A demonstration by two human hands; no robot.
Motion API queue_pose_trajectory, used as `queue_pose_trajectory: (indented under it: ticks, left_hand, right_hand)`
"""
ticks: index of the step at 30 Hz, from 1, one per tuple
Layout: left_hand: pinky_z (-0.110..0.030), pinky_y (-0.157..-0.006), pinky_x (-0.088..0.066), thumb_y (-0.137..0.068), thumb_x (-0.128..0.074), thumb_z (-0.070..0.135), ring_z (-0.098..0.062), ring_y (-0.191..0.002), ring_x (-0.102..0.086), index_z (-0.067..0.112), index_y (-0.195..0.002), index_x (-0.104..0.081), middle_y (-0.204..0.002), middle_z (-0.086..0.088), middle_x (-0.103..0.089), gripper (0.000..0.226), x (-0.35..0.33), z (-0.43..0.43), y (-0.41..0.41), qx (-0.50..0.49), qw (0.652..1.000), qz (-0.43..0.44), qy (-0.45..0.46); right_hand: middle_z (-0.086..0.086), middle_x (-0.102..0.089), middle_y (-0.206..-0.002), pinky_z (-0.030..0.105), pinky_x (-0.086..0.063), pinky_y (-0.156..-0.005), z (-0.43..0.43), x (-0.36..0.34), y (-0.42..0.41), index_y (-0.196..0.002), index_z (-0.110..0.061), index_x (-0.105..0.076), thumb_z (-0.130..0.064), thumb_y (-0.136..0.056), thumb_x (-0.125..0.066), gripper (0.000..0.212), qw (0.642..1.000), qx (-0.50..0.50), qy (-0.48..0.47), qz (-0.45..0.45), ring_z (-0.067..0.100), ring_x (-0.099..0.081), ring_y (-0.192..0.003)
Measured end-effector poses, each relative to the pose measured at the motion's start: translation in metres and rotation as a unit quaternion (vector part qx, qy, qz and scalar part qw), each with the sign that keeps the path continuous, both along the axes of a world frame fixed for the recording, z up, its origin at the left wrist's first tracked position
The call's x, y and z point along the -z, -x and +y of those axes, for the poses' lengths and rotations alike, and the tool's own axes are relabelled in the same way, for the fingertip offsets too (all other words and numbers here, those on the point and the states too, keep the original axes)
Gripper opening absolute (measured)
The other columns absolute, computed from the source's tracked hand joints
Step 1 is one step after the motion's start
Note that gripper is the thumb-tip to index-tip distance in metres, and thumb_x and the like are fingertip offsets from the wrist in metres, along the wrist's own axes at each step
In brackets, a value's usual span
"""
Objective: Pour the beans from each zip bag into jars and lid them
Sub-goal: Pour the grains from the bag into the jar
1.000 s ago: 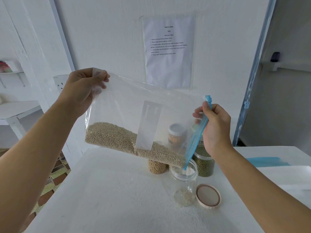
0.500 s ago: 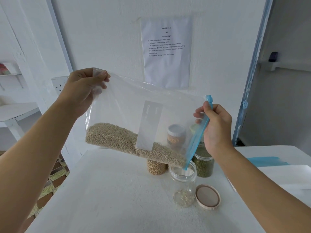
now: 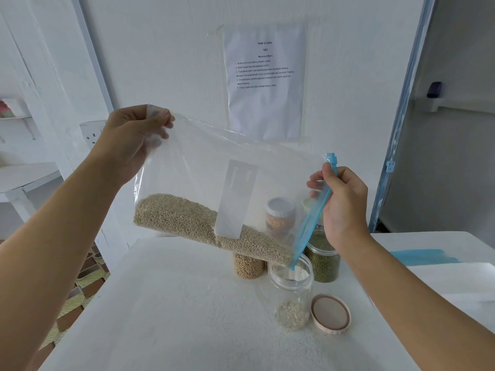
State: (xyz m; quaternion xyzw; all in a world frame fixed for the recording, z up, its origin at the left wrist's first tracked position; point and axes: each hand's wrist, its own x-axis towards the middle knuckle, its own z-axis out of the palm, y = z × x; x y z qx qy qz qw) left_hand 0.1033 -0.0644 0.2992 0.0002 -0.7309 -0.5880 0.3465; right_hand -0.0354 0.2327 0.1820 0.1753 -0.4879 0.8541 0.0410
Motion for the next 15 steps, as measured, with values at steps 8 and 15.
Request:
queue_pose_trajectory:
  ticks: [8,15]
  left_hand:
    - [-0.023,-0.072,-0.043,-0.097,-0.063,0.008,-0.011,-0.07,-0.055,0.017,-0.073,-0.072,-0.082,-0.001,-0.066,0.028,-0.0055,0.0034,-0.0011,-0.002,1.0,0.005,0.001]
    - [-0.026,-0.072,-0.04,-0.098,-0.063,0.009,-0.013,-0.069,-0.053,0.022,-0.064,-0.073,-0.083,-0.001,-0.066,0.037,-0.0046,0.0017,-0.0009,0.004,1.0,0.002,0.023]
  right_hand:
    - [0.001,-0.067,-0.075,0.03,-0.049,-0.067,0.0005,-0.0016,-0.0008,-0.082,-0.009,-0.062,-0.017,-0.102,-0.06,0.022,1.0,-0.001,0.004,0.004,0.016,-0.065,-0.072]
    - [0.002,-0.067,-0.074,0.03,-0.048,-0.067,-0.0005,-0.0002,-0.0011,-0.081,-0.009,-0.061,-0.016,-0.101,-0.06,0.022,1.0,-0.005,0.013,-0.004,0.016,-0.065,-0.07]
